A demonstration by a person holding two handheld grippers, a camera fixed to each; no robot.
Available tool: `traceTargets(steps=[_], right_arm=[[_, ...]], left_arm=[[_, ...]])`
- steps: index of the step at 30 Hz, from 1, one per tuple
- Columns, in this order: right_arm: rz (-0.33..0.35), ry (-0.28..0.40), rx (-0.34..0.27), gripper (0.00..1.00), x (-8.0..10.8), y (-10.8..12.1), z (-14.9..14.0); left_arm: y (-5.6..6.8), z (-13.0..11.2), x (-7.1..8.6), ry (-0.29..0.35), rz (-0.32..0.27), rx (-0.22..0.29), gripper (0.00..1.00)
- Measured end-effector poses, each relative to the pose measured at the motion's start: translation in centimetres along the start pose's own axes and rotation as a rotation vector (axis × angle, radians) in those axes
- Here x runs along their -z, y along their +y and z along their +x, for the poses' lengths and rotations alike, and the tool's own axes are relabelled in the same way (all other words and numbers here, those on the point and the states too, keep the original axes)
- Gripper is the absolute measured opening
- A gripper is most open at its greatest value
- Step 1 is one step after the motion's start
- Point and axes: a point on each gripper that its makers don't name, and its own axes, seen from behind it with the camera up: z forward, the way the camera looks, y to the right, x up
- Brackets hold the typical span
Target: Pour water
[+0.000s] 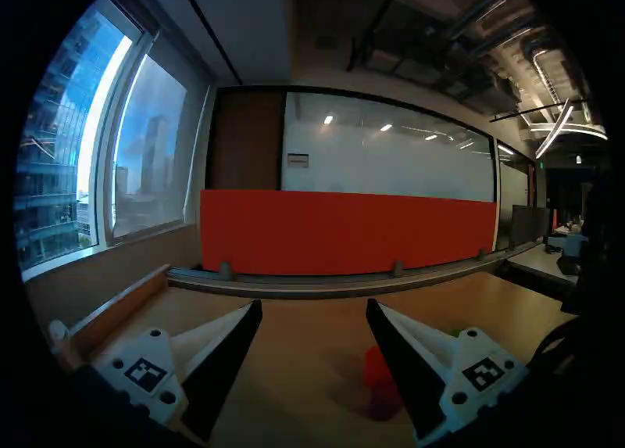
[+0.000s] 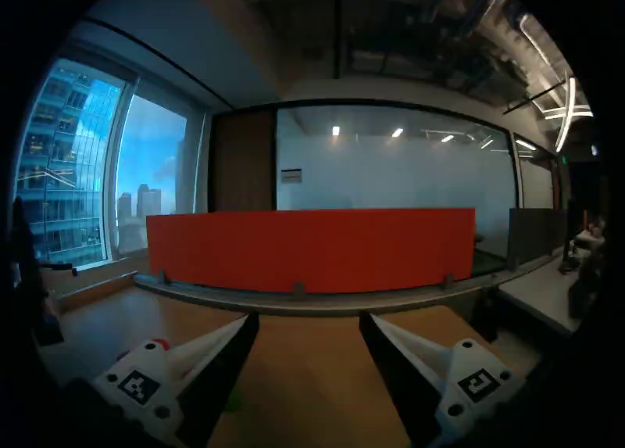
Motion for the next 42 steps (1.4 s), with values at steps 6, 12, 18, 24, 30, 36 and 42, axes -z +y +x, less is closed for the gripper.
traceTargets(steps=[6,12,18,24,30,36,42], right_arm=[[0.021,-0.003,0.000,0.99,-0.3,-0.1,2.7],[0.056,-0.013,-0.004,0.99,-0.5,-0.6,3.5],[0.123,-0.035,-0.002,0.99,-0.3,-1.3,3.3],[0.199,-0.041,0.005,0.99,0.2,-2.0,3.5],[0.307,-0.040,0.019,0.99,1.2,-3.6,3.8],[0.371,-0.046,0.026,0.99,1.7,-4.9,3.9],[0.384,-0.063,0.054,0.99,1.5,-5.0,3.7]], left_arm=[[0.6,3.4,-0.4,0.001,-0.036,-0.026,0.99],[2.0,5.7,-0.7,0.006,-0.102,-0.047,0.99],[4.1,5.8,-0.8,-0.011,-0.186,-0.066,0.99],[6.6,4.7,-0.6,-0.037,-0.284,-0.083,0.99],[8.5,4.5,0.1,-0.041,-0.365,-0.093,0.99],[9.8,4.6,0.6,-0.038,-0.419,-0.097,0.99],[11.3,4.1,1.3,-0.051,-0.483,-0.091,0.99]])
